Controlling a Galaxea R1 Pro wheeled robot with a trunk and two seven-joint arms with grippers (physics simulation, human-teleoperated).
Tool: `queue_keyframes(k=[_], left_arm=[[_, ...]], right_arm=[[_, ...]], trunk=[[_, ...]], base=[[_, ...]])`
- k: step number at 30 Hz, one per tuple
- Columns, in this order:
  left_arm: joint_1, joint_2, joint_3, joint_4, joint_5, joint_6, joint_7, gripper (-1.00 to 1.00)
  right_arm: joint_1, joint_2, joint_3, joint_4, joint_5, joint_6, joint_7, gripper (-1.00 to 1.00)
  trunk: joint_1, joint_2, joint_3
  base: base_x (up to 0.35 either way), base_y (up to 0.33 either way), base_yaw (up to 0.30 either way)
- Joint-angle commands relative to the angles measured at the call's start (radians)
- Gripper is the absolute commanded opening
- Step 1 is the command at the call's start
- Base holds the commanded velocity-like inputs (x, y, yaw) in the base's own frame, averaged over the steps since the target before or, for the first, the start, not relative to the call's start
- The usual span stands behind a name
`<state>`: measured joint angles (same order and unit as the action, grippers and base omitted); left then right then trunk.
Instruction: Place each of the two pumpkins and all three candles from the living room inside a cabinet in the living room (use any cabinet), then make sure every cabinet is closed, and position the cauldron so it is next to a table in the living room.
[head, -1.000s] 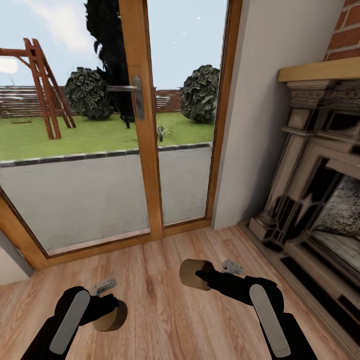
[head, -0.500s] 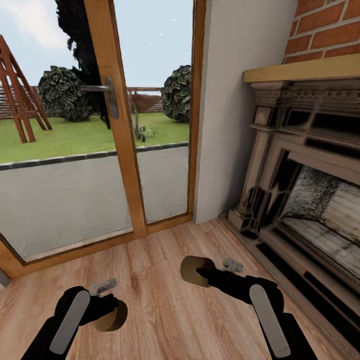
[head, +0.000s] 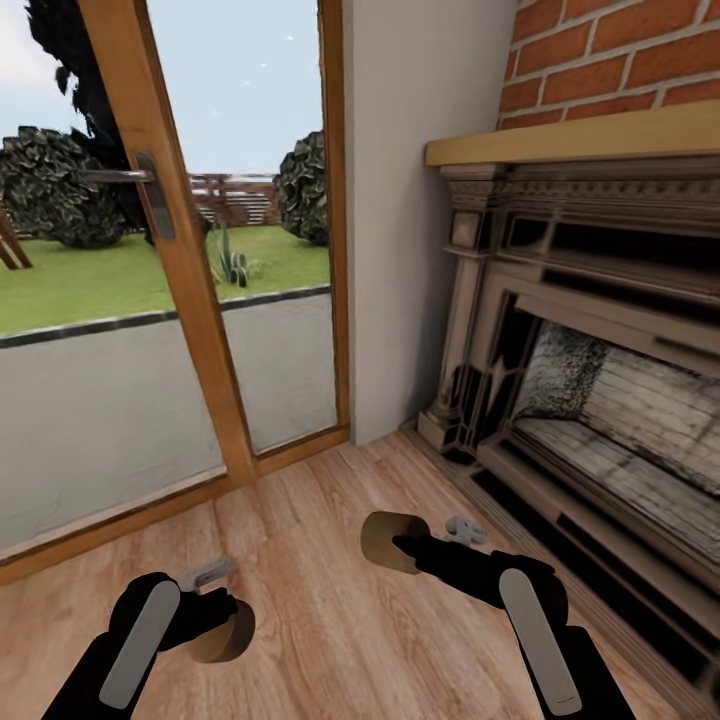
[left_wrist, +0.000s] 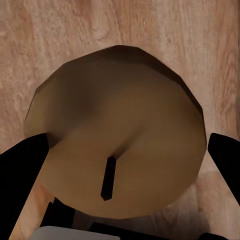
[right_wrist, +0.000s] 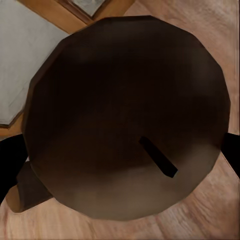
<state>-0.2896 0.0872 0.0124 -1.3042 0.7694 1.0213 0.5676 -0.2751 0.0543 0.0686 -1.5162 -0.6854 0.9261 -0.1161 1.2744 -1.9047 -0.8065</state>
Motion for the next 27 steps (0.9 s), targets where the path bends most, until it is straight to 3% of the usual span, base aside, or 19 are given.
queue_keyframes(k=[1, 10, 27], left_arm=[[0.0, 0.0, 0.0, -0.001, 0.011, 0.002, 0.009, -1.0], [0.0, 0.0, 0.001, -0.001, 0.011, 0.002, 0.008, -1.0], [0.0, 0.0, 0.0, -0.001, 0.011, 0.002, 0.008, -1.0]], right_arm=[[-0.001, 0.0, 0.001, -0.001, -0.017, 0.002, -0.01, -1.0], [-0.001, 0.0, 0.008, 0.0, -0.009, 0.002, -0.01, -1.0], [-0.001, 0.0, 0.009, 0.0, -0.008, 0.003, -0.011, -1.0]], trunk=[[0.0, 0.0, -0.001], [0.0, 0.0, 0.003], [0.0, 0.0, 0.003]], base=[[0.0, 0.0, -0.28], [0.0, 0.109, -0.258], [0.0, 0.009, -0.014]])
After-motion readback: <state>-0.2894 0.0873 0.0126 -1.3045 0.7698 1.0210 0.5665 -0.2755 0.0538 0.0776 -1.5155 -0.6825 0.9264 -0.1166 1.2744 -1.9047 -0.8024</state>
